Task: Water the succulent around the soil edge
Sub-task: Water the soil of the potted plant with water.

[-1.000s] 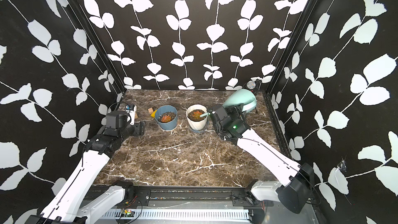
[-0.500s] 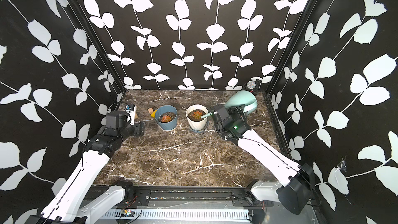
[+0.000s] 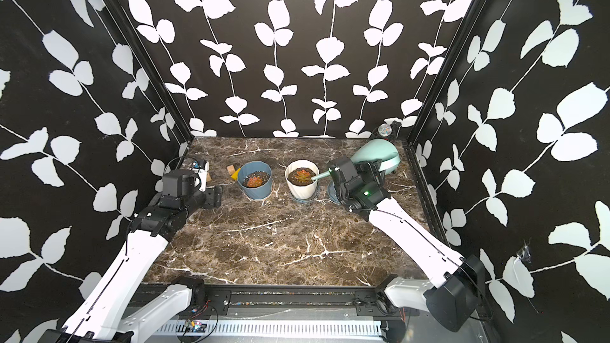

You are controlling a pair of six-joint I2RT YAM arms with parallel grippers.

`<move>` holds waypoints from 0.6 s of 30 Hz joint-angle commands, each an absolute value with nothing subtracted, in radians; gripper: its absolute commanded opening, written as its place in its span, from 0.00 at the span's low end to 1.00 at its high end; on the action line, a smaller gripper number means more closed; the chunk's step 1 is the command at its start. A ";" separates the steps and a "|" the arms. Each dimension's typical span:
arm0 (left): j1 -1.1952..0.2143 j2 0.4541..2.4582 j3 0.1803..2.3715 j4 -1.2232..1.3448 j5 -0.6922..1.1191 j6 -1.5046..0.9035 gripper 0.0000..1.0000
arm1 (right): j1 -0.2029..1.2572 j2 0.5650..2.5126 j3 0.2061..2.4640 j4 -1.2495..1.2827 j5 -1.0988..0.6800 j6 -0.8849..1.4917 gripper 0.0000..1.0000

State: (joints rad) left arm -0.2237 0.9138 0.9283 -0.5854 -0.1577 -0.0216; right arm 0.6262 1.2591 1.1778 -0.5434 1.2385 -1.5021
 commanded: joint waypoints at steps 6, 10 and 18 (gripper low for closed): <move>-0.225 0.897 0.923 -0.604 -0.161 -0.012 0.83 | 0.592 1.236 1.167 -0.443 1.267 -1.538 0.00; -0.225 0.897 0.923 -0.604 -0.161 -0.011 0.83 | 0.580 1.252 1.174 -0.418 1.263 -1.546 0.00; -0.225 0.897 0.924 -0.602 -0.158 -0.011 0.83 | 0.562 1.275 1.183 -0.348 1.240 -1.578 0.00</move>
